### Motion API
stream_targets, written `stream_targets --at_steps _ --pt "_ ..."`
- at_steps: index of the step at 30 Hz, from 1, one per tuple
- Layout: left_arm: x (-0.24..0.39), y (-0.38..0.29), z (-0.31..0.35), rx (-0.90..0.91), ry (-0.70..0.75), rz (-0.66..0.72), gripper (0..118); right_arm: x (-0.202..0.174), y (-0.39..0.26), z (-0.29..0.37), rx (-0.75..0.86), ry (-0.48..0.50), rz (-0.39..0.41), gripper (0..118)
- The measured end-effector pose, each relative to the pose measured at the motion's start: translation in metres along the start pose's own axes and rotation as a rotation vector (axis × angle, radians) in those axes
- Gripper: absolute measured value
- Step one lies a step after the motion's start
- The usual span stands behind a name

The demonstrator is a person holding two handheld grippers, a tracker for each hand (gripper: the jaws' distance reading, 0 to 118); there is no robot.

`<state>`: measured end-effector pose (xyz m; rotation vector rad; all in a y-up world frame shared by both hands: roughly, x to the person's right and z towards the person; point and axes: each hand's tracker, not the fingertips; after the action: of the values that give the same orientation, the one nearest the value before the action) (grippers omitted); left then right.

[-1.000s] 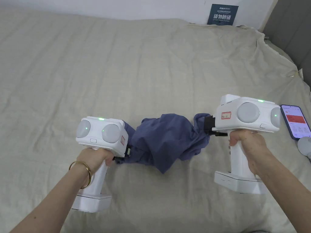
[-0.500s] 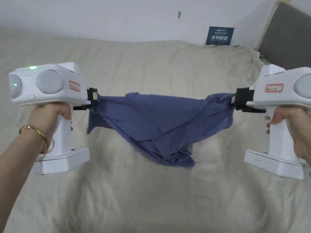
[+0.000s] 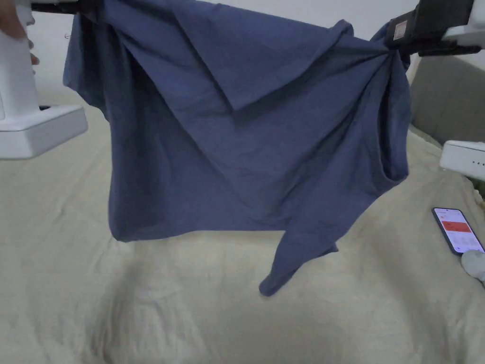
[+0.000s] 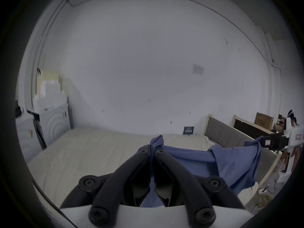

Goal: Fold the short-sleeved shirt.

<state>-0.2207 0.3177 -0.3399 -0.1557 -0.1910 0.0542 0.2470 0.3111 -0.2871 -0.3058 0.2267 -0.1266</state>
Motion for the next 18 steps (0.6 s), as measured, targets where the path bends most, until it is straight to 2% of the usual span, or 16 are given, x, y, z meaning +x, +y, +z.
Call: stream_targets --at_steps 3,5,8,12,18 --pt "-0.003 0.026 0.006 0.036 0.019 -0.031 0 -0.007 0.023 0.003 0.014 0.018 0.018 5" --pt "-0.002 0.041 0.004 0.050 0.033 -0.057 0 -0.013 0.039 -0.001 0.021 0.004 0.054 5" --pt "0.004 0.058 -0.011 0.042 0.088 -0.134 0 -0.016 0.061 -0.019 0.016 -0.017 0.068 5" --pt "0.011 0.073 -0.052 0.004 0.154 -0.262 0 -0.015 0.088 -0.055 -0.008 -0.063 0.091 5" --pt "0.020 0.092 -0.138 -0.032 0.223 -0.309 0 0.000 0.129 -0.130 -0.025 -0.151 0.095 5"
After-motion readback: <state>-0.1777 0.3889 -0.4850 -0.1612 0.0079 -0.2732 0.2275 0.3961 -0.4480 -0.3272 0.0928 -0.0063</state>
